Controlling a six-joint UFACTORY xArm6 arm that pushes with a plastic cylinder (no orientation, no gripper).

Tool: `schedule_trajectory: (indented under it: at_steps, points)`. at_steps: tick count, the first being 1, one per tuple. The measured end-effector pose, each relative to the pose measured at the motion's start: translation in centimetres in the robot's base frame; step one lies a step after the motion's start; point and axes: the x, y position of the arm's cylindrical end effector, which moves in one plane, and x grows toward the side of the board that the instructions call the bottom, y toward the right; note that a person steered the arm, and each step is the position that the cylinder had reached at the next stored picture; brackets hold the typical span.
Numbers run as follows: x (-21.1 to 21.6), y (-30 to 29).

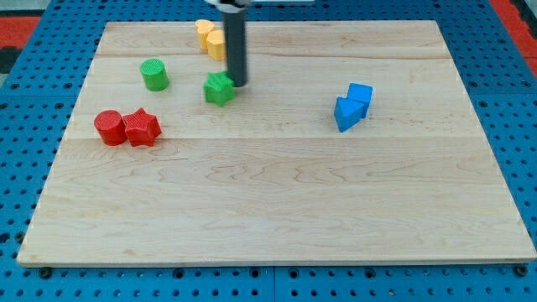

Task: Place the green star right to the green circle

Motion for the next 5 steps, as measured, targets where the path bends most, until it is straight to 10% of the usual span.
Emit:
schedule_trajectory:
  at_steps: [5]
  points:
    - [1.5,-1.9]
